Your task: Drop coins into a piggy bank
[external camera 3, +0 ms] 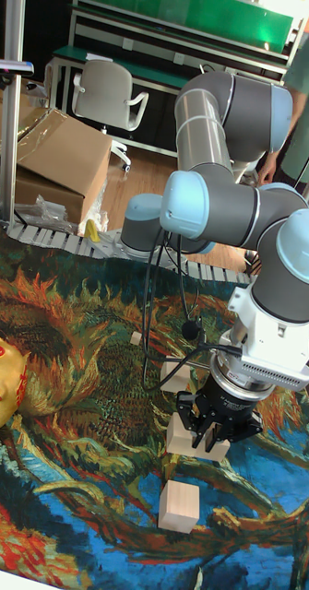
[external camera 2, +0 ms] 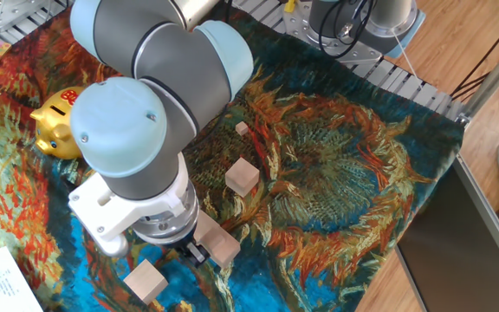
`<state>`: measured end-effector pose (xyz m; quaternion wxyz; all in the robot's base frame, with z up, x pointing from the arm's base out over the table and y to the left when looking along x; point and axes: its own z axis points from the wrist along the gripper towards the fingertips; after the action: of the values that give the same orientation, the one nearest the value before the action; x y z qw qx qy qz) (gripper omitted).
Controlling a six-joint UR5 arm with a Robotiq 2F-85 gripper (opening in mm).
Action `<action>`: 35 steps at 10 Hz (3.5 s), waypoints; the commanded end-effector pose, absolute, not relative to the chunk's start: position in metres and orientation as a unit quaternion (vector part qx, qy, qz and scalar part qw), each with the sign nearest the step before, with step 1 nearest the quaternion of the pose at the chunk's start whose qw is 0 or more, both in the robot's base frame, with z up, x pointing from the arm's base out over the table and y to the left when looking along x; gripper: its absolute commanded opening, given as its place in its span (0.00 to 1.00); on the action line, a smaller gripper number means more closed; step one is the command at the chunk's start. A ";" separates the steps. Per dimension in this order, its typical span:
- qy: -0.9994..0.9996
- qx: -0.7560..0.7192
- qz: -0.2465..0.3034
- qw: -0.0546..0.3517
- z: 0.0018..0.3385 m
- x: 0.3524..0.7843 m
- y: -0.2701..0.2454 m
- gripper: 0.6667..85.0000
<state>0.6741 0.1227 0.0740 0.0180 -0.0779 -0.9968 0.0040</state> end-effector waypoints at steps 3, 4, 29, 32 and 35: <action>-0.996 -0.087 -0.003 0.021 0.075 0.673 0.126 0.28; -0.996 -0.085 -0.002 0.021 0.075 0.673 0.125 0.28; -0.995 -0.093 0.001 0.020 0.063 0.676 0.132 0.27; -0.995 -0.094 0.001 0.021 0.063 0.675 0.131 0.26; -0.995 -0.096 0.002 0.021 0.063 0.675 0.129 0.25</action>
<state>0.6751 0.1289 0.0623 0.0199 -0.0921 -0.9955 0.0069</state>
